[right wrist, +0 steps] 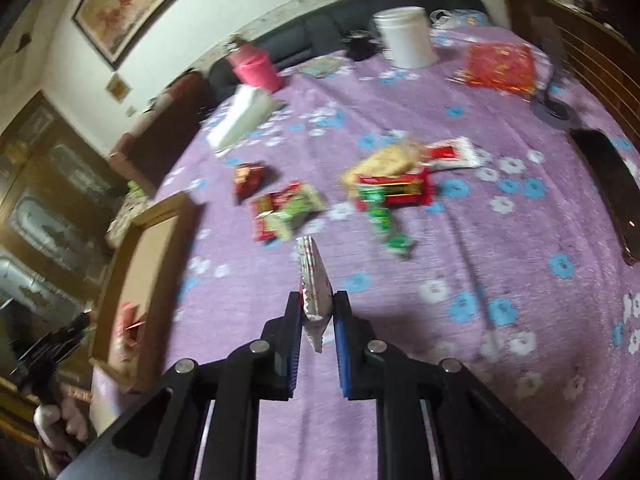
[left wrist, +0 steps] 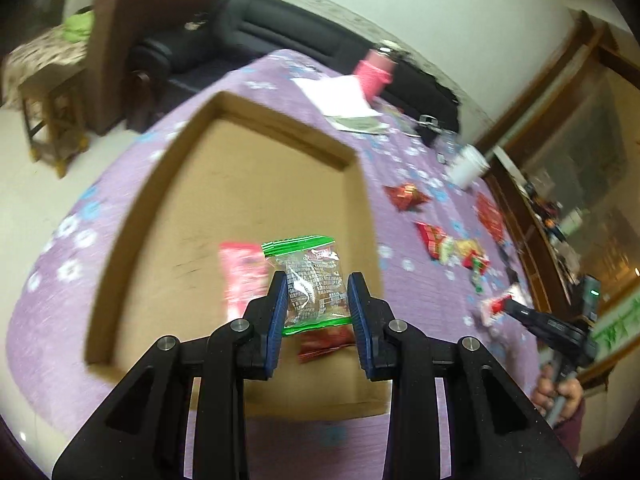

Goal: Organize snacks
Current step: 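Carry both snacks over the cardboard box and open both tools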

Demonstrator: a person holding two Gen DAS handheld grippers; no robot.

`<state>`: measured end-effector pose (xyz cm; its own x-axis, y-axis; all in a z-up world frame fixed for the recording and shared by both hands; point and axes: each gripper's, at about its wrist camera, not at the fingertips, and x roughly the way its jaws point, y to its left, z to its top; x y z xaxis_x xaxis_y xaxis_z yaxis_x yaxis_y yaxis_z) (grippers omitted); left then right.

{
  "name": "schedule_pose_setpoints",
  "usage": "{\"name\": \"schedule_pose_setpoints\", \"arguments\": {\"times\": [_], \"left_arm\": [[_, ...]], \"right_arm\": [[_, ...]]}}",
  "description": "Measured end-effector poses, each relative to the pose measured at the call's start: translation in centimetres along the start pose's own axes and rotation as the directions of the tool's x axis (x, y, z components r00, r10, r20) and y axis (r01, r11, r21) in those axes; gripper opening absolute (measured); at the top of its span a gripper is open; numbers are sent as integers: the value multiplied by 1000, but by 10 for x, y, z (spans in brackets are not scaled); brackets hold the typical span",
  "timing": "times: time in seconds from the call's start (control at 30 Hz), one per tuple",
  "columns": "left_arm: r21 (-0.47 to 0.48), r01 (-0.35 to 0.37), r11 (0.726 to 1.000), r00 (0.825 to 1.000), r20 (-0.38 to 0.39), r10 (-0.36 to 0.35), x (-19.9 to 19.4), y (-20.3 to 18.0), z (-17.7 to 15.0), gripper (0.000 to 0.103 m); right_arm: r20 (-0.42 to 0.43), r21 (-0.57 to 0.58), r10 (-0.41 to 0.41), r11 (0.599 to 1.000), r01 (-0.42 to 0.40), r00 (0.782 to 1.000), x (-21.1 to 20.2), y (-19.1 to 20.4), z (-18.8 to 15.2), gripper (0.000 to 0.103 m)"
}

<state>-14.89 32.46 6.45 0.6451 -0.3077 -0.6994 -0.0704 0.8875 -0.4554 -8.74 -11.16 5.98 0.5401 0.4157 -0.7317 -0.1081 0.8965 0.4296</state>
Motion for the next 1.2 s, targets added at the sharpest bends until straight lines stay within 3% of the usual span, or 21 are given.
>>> {"name": "schedule_pose_setpoints", "arguments": {"times": [0.17,0.33,0.57,0.8,0.87,0.93,1.03,1.2], "left_arm": [[-40,-85,996,996,-19,85,6,21,-1,30],[-56,-149,987,988,-57,146,20,36,4,30],[-83,-109,991,993,-57,104,18,50,11,30],[-115,-77,990,997,-7,76,-4,56,14,30],[-123,-65,990,998,8,67,-10,58,14,30],[-127,-54,990,998,21,57,-15,57,14,30],[-123,-46,991,998,35,50,-20,54,14,30],[-111,-24,993,999,29,27,-18,41,11,30]], "right_arm": [[-48,-43,121,991,-123,992,8,38,0,18],[-123,-81,222,969,-232,967,36,85,2,18],[-252,-107,349,917,-384,903,83,160,5,18],[-377,-141,335,900,-411,864,140,215,-8,20],[-393,-151,304,910,-387,868,157,221,-11,22],[-370,-200,249,919,-339,895,160,223,-11,29],[-319,-263,221,913,-311,921,148,223,-10,39],[-219,-263,213,927,-267,952,115,195,3,42]]}}
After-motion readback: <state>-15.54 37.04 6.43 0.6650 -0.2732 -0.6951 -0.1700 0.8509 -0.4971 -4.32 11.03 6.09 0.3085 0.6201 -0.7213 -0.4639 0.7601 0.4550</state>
